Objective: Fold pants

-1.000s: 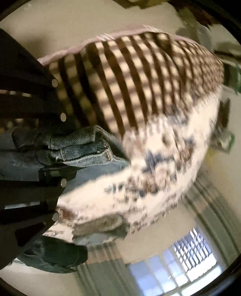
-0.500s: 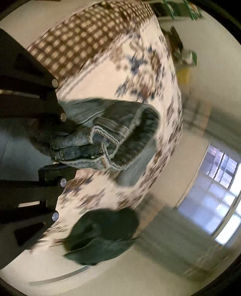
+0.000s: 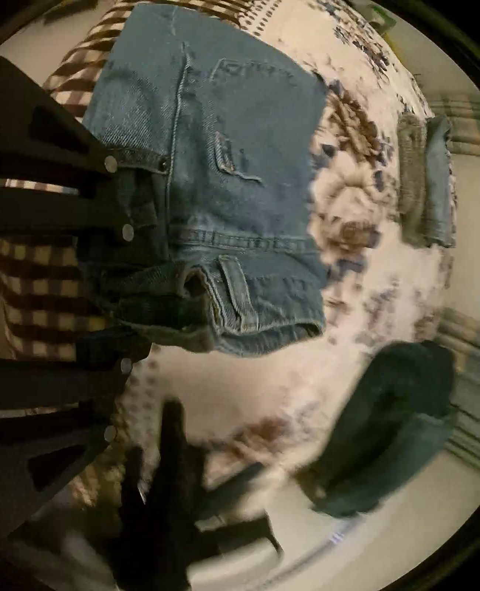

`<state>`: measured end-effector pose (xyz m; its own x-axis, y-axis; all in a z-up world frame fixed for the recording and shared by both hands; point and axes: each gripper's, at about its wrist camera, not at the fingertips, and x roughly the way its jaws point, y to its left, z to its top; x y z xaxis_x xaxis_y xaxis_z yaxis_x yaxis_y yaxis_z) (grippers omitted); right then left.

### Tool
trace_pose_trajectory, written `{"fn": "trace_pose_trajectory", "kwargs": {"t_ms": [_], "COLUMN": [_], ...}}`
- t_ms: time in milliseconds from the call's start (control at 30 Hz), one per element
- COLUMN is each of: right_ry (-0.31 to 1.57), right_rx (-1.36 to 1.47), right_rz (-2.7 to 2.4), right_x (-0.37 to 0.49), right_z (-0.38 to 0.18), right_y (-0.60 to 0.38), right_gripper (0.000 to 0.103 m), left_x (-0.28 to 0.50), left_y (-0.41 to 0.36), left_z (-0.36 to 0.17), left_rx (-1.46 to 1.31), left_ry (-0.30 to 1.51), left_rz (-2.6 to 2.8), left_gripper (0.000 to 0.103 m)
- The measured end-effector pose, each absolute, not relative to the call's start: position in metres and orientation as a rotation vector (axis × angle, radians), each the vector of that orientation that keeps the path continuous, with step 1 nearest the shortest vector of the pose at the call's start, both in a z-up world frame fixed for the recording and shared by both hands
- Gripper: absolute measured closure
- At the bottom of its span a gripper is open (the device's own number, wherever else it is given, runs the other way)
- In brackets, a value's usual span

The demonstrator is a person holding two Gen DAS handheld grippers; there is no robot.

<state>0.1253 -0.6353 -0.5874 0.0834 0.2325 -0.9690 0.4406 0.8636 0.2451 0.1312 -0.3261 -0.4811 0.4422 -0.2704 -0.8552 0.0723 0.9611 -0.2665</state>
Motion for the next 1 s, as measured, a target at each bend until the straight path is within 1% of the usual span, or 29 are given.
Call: {"fn": "trace_pose_trajectory", "kwargs": {"t_ms": [33,67,100,133,167,200,233,333,467,500,600,633,700,733,767,800,867,900,1000], "right_ry": [1.500,1.494,1.484,1.478,1.473,1.461,1.455,1.434,1.444,1.469,1.530,1.536,1.521,1.505,1.510,1.513,1.474,1.459,1.453], "right_rx": [0.567,0.586,0.612,0.627,0.643,0.682,0.710,0.783,0.855,0.867,0.917,0.943,0.985,0.999,0.993,0.980,1.016,1.037,0.966], "right_rz": [-0.160,-0.141,-0.110,-0.092,-0.072,-0.032,0.001,0.120,0.262,0.279,0.264,0.257,0.254,0.254,0.251,0.240,0.220,0.213,0.134], "right_x": [0.123,0.123,0.123,0.123,0.123,0.125,0.126,0.137,0.153,0.161,0.171,0.170,0.169,0.167,0.164,0.161,0.150,0.144,0.131], "right_z": [-0.589,-0.589,-0.589,-0.589,-0.588,-0.588,-0.588,-0.588,-0.602,-0.617,-0.657,-0.665,-0.668,-0.666,-0.664,-0.661,-0.647,-0.638,-0.616], "right_y": [-0.640,-0.644,-0.649,-0.651,-0.652,-0.654,-0.653,-0.641,-0.604,-0.591,-0.566,-0.562,-0.556,-0.552,-0.548,-0.546,-0.544,-0.547,-0.551], "right_gripper": [0.006,0.006,0.006,0.006,0.006,0.006,0.006,0.006,0.005,0.002,0.002,0.001,0.002,0.015,0.035,0.075,0.083,0.085,0.087], "left_x": [0.132,0.133,0.135,0.136,0.136,0.138,0.137,0.132,0.148,0.156,0.181,0.188,0.203,0.207,0.213,0.219,0.227,0.232,0.243], "left_y": [-0.329,-0.329,-0.329,-0.329,-0.330,-0.329,-0.327,-0.317,-0.260,-0.240,-0.179,-0.165,-0.136,-0.127,-0.119,-0.111,-0.104,-0.103,-0.099], "left_z": [-0.482,-0.481,-0.477,-0.474,-0.469,-0.461,-0.453,-0.431,-0.409,-0.410,-0.428,-0.437,-0.459,-0.466,-0.475,-0.484,-0.495,-0.501,-0.514], "left_rx": [-0.193,-0.193,-0.194,-0.194,-0.200,-0.213,-0.226,-0.255,-0.280,-0.278,-0.257,-0.246,-0.239,-0.237,-0.240,-0.256,-0.249,-0.255,-0.279], "left_ry": [1.113,1.127,1.143,1.154,1.164,1.175,1.181,1.160,1.142,1.147,1.184,1.201,1.239,1.252,1.264,1.280,1.296,1.305,1.342], "left_rz": [-0.207,-0.208,-0.212,-0.214,-0.225,-0.237,-0.242,-0.249,-0.142,-0.093,0.035,0.060,0.092,0.104,0.103,0.088,0.084,0.063,0.013], "left_gripper": [0.079,0.073,0.070,0.059,0.041,0.028,0.013,0.013,0.013,0.013,0.013,0.013,0.013,0.013,0.013,0.013,0.013,0.013,0.013]}}
